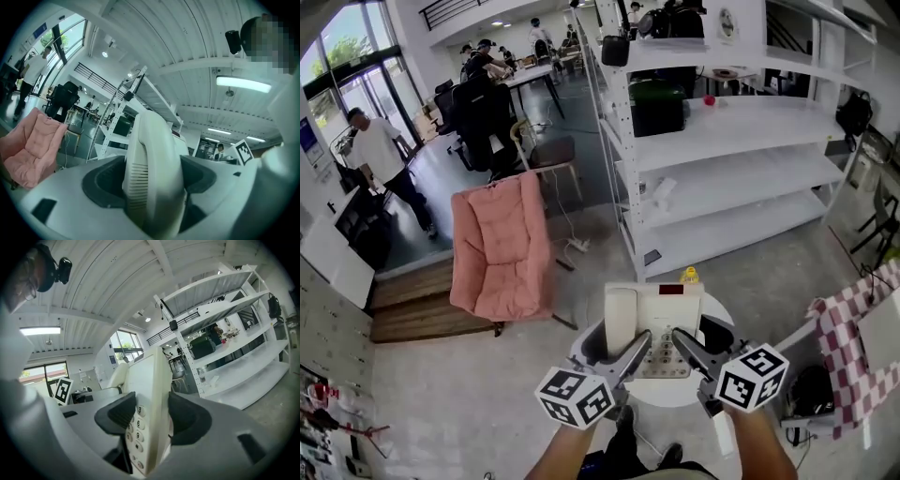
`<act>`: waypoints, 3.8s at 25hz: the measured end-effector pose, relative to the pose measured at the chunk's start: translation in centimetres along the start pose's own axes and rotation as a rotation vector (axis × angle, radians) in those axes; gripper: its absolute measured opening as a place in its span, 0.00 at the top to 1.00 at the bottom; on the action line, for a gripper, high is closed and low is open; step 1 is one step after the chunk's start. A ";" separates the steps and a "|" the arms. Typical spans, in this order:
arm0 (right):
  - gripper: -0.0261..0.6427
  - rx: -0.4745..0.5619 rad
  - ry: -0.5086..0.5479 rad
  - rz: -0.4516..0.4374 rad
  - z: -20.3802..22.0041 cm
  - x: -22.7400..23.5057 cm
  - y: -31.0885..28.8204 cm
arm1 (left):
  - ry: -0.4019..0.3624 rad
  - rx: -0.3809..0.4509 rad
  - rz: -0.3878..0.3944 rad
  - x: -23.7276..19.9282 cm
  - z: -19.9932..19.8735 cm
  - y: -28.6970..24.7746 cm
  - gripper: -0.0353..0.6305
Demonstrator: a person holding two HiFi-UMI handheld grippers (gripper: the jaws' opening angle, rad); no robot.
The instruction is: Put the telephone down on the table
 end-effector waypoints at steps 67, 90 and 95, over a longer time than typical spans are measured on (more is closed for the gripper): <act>0.66 -0.268 -0.402 0.085 28.0 15.2 -22.3 | 0.268 -0.419 -0.173 -32.0 17.1 -16.3 0.43; 0.65 -0.377 -0.516 0.128 38.4 16.7 -24.3 | 0.343 -0.561 -0.219 -38.6 25.9 -17.4 0.43; 0.65 -0.400 -0.527 0.129 40.1 17.0 -24.6 | 0.353 -0.568 -0.239 -39.7 27.1 -17.5 0.43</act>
Point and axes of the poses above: the fingertips, and each gripper's own axes: y backward along the fingers, x to its right, z out of its underside, the point moved 1 cm from there along y, backward along the fingers, and after that the axes turned 14 degrees about y, right-handed, at the moved point
